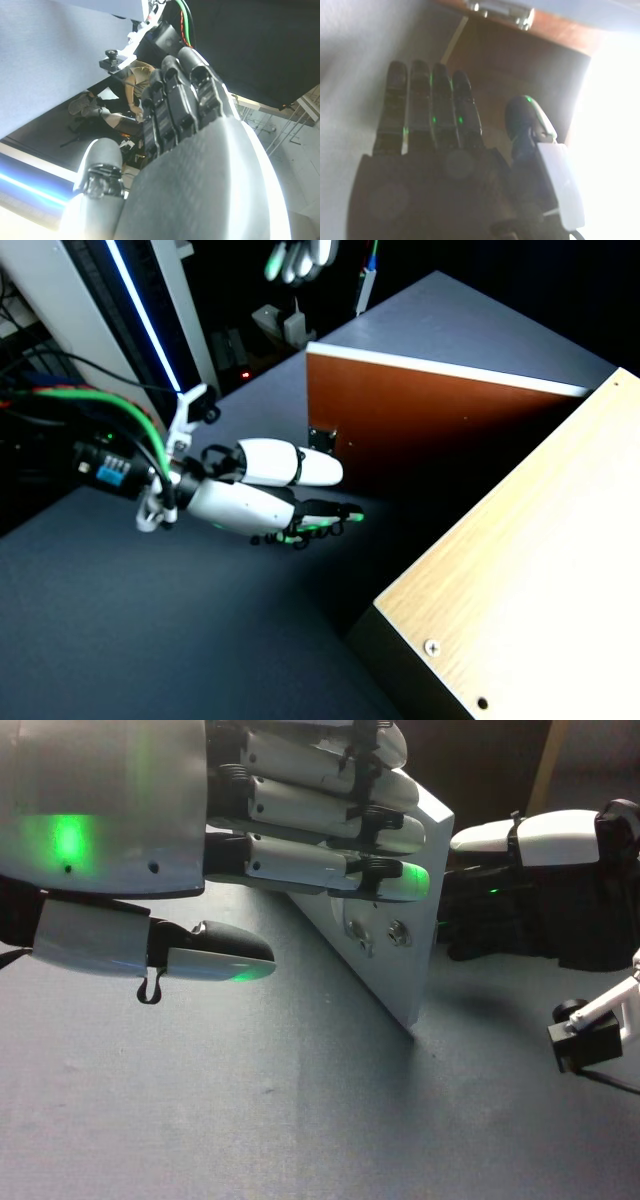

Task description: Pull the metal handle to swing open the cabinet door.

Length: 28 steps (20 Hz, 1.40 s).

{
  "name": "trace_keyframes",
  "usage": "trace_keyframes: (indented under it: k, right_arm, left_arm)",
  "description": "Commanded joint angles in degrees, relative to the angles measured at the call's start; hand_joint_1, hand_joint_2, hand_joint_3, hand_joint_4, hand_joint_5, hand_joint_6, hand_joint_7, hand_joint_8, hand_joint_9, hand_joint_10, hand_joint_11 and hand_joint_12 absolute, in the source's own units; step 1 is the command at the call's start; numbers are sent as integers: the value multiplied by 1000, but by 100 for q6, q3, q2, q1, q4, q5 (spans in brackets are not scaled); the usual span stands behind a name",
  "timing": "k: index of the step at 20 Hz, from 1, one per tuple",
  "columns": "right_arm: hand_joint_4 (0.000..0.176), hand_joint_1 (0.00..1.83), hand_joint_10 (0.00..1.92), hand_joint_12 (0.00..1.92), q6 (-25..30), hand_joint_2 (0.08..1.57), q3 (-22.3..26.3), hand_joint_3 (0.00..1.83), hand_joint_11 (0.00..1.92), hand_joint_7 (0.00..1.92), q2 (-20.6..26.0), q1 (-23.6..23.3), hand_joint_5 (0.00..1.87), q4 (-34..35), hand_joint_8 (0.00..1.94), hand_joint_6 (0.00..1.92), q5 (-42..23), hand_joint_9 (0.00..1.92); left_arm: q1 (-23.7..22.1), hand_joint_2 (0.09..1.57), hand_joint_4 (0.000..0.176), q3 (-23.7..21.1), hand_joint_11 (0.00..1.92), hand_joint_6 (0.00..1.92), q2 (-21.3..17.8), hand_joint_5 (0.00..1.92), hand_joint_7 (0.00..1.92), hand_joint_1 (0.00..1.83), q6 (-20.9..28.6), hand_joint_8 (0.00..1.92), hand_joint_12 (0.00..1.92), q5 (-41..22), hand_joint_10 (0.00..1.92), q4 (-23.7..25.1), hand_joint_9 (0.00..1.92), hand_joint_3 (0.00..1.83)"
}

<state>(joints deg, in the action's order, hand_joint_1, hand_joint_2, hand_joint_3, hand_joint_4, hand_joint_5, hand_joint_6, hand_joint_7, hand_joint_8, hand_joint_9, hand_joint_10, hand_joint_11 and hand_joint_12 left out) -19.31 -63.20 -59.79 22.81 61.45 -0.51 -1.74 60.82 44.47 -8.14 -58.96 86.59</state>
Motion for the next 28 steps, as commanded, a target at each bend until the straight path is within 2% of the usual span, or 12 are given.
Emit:
trace_keyframes:
  k: [1, 9, 13, 17, 19, 20, 24, 28]
  right_arm:
    - [0, 0, 2, 901, 69, 1562, 5, 1, 0, 356, 57, -71, 330, 58, 2, 1, -302, 325]
    - [0, 0, 3, 885, 81, 1555, 64, 0, 0, 358, 68, -118, 331, 89, 3, 4, -232, 322]
    - [0, 0, 0, 855, 82, 1556, 201, 0, 0, 351, 168, -176, 328, 198, 0, 2, -82, 316]
    - [0, 0, 0, 845, 77, 1556, 252, 0, 0, 346, 225, -254, 322, 197, 0, 0, -208, 314]
    - [0, 0, 1, 844, -37, 1556, 290, 0, 0, 346, 246, -263, 323, 175, 0, 1, -347, 315]
    - [0, 0, 0, 839, -346, 1556, 332, 0, 0, 342, 257, -289, 320, 170, 0, 0, -371, 310]
    - [0, 0, 1, 850, -422, 1555, 401, 0, 0, 341, 270, -294, 316, -189, 0, 0, -437, 311]
    - [0, 0, 0, 850, -451, 1560, 455, 2, 0, 340, 224, -261, 316, -751, 0, 0, -770, 309]
  left_arm:
    - [-62, 1571, 0, 12, 46, 1, -40, 336, 375, 0, -56, 1, 775, -132, 1, -536, 352, 43]
    - [-62, 1565, 0, 12, 66, 0, -40, 353, 390, 0, -56, 0, 715, -132, 0, -536, 361, 11]
    - [-62, 1569, 0, 12, 0, 1, -40, 347, 380, 0, -56, 0, 825, -132, 1, -536, 359, 0]
    - [-62, 1571, 0, 12, 0, 0, -40, 338, 371, 0, -56, 0, 806, -132, 0, -536, 349, 19]
    - [-62, 1571, 0, 12, 0, 2, -40, 344, 374, 0, -56, 1, 804, -132, 0, -536, 348, 19]
    - [-62, 1571, 0, 12, 0, 4, -40, 354, 384, 0, -56, 3, 826, -132, 2, -536, 356, 17]
    - [-62, 1571, 0, 12, 0, 1, -40, 349, 380, 0, -56, 0, 832, -132, 0, -536, 354, 31]
    - [-62, 1571, 0, 12, 0, 0, -40, 340, 373, 0, -56, 0, 826, -132, 0, -536, 350, 38]
